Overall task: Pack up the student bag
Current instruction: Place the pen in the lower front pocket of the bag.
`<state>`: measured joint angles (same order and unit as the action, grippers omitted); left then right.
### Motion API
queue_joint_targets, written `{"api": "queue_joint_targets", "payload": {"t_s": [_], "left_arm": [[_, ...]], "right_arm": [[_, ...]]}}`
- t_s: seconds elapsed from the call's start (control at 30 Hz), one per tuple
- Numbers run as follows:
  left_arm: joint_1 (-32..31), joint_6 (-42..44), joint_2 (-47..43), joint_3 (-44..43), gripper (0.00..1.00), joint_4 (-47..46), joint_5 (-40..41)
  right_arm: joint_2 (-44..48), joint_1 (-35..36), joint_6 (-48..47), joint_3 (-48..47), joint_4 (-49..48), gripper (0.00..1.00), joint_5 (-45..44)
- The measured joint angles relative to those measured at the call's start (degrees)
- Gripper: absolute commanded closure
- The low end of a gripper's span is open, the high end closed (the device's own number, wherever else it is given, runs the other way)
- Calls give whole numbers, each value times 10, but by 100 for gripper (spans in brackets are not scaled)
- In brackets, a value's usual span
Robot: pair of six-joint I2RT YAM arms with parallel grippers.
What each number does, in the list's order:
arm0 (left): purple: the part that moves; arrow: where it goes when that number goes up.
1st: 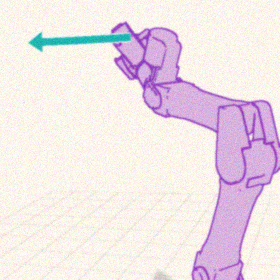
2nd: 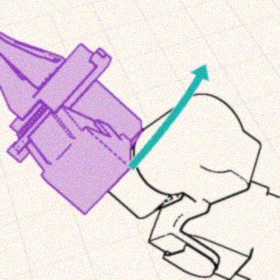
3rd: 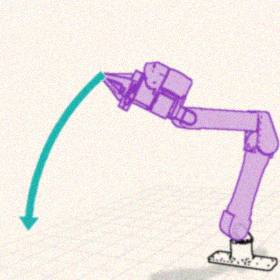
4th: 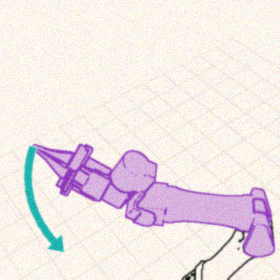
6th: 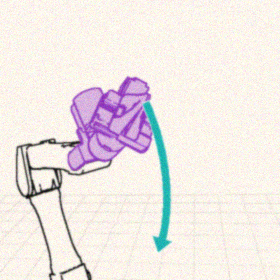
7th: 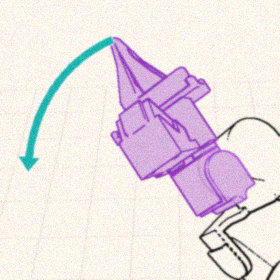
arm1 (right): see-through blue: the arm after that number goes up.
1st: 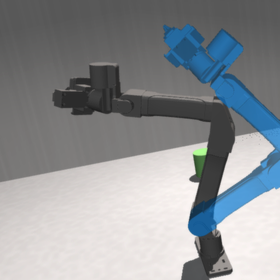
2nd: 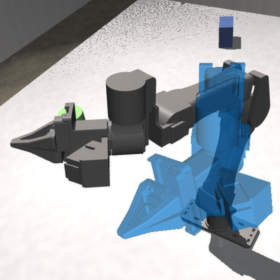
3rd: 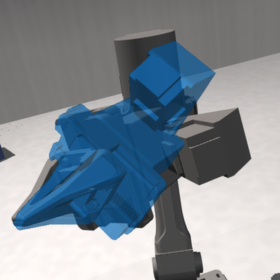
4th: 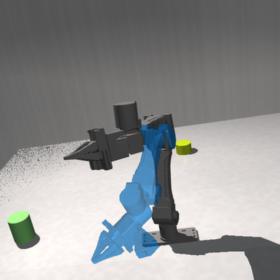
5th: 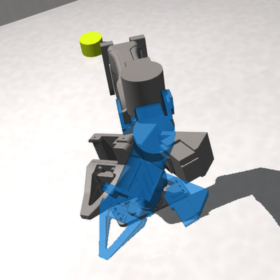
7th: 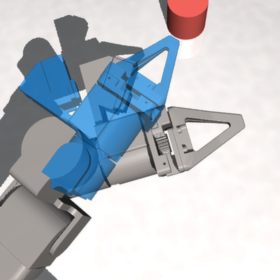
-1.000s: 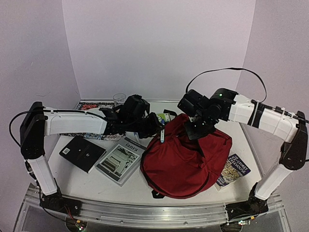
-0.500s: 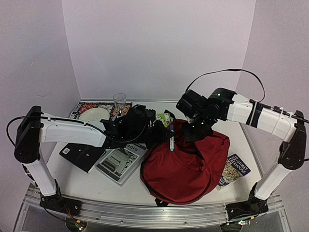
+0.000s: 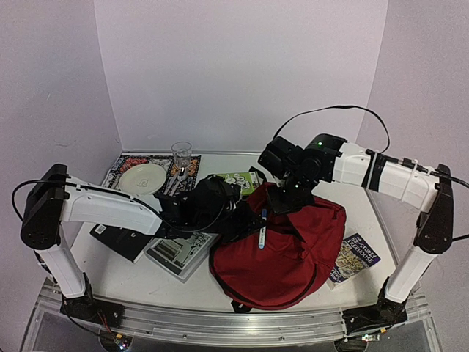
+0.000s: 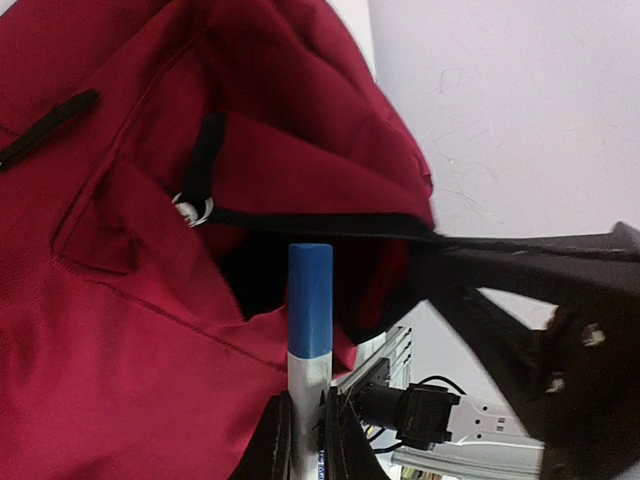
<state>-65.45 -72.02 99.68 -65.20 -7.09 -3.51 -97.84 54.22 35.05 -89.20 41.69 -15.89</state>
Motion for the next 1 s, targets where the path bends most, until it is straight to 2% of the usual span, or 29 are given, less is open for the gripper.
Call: {"api": "queue_joint_targets", "payload": {"t_s": [0.57,1.0], "left_arm": [[0,-5,86,-29,100,-47,-24],[-1,-16,123,-31,100,-138,82]], "right_arm": [[0,0,-8,1,-22,100,14],[19,0,3,35,-50,100,33]]}}
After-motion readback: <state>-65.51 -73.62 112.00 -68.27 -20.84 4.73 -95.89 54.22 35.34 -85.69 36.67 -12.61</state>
